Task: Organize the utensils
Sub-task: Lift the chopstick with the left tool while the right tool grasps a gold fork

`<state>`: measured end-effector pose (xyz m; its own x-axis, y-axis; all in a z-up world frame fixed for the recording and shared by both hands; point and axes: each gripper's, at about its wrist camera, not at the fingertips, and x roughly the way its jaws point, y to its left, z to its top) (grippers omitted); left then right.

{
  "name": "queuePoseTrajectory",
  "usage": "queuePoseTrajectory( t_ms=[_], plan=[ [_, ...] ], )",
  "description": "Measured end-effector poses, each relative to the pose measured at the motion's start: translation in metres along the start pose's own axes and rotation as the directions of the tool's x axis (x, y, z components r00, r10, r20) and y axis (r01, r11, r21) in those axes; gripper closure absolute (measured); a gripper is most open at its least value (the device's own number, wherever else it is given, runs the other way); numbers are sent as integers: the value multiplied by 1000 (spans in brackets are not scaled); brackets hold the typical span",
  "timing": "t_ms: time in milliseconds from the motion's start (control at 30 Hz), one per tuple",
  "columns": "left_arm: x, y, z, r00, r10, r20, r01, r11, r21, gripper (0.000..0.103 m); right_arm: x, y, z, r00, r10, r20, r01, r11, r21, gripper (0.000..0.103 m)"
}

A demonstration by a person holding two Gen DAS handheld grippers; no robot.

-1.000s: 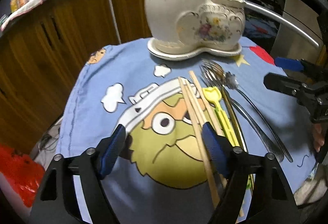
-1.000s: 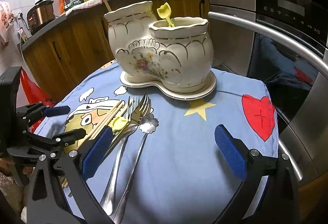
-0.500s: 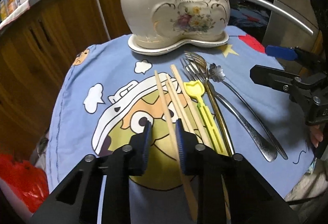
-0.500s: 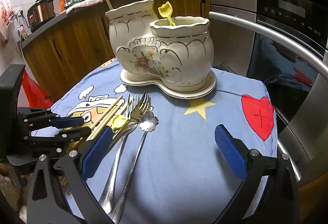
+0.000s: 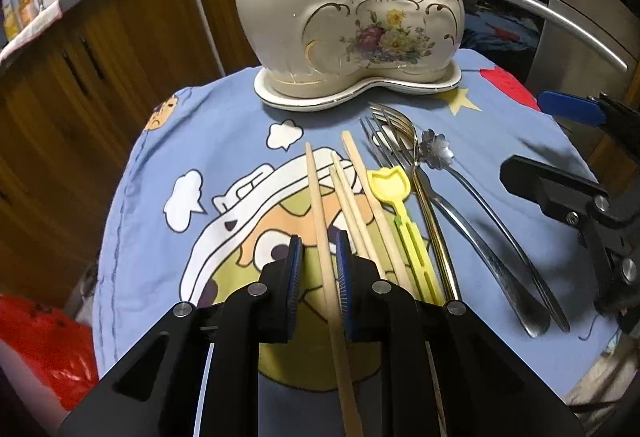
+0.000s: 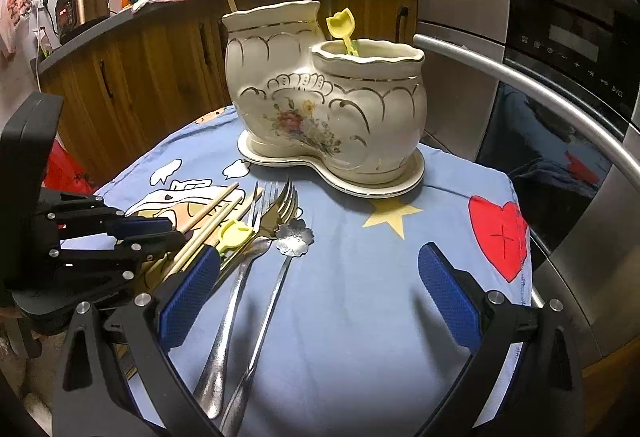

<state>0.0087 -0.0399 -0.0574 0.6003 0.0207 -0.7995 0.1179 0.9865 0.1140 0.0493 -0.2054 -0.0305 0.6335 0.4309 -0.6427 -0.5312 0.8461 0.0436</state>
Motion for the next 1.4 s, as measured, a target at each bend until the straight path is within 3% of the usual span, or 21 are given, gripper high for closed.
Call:
queuePoseTrajectory(
  t_ms=[133, 300, 400, 633, 900, 1067, 1200, 1400],
  plan=[
    [2, 2, 3, 1000, -2, 5, 2, 1000, -11, 84, 2, -1, 0, 1000, 6, -14, -5, 1000, 17, 7],
    [1, 2, -1, 1000, -10, 24, 10, 1000, -6, 95, 5, 6, -2, 999, 18, -36, -18, 1000, 14, 20],
    [-1, 5, -3, 999, -22, 36, 23, 1000, -18, 96, 7, 8, -2, 998, 35, -51, -34, 999, 19, 29],
    [-5, 9, -10, 996, -19, 91, 24, 998, -52, 97, 12, 9, -3, 996, 50, -74, -48, 998, 31, 37],
    [-26, 20, -12, 972, -46, 232, 67, 994, -82, 97, 17, 10, -2, 993, 70, -98, -64, 996, 65, 49],
    [-30, 24, -13, 961, -78, 265, 105, 991, -87, 97, 17, 18, 7, 991, 89, -101, -82, 994, 69, 61],
    [-33, 29, -14, 952, -114, 284, 148, 984, -100, 97, 19, 27, 17, 990, 94, -103, -88, 994, 60, 63],
    [-33, 35, -15, 944, -145, 295, 186, 976, -115, 97, 40, 35, 29, 988, 56, -147, -47, 997, 62, 76]
  ],
)
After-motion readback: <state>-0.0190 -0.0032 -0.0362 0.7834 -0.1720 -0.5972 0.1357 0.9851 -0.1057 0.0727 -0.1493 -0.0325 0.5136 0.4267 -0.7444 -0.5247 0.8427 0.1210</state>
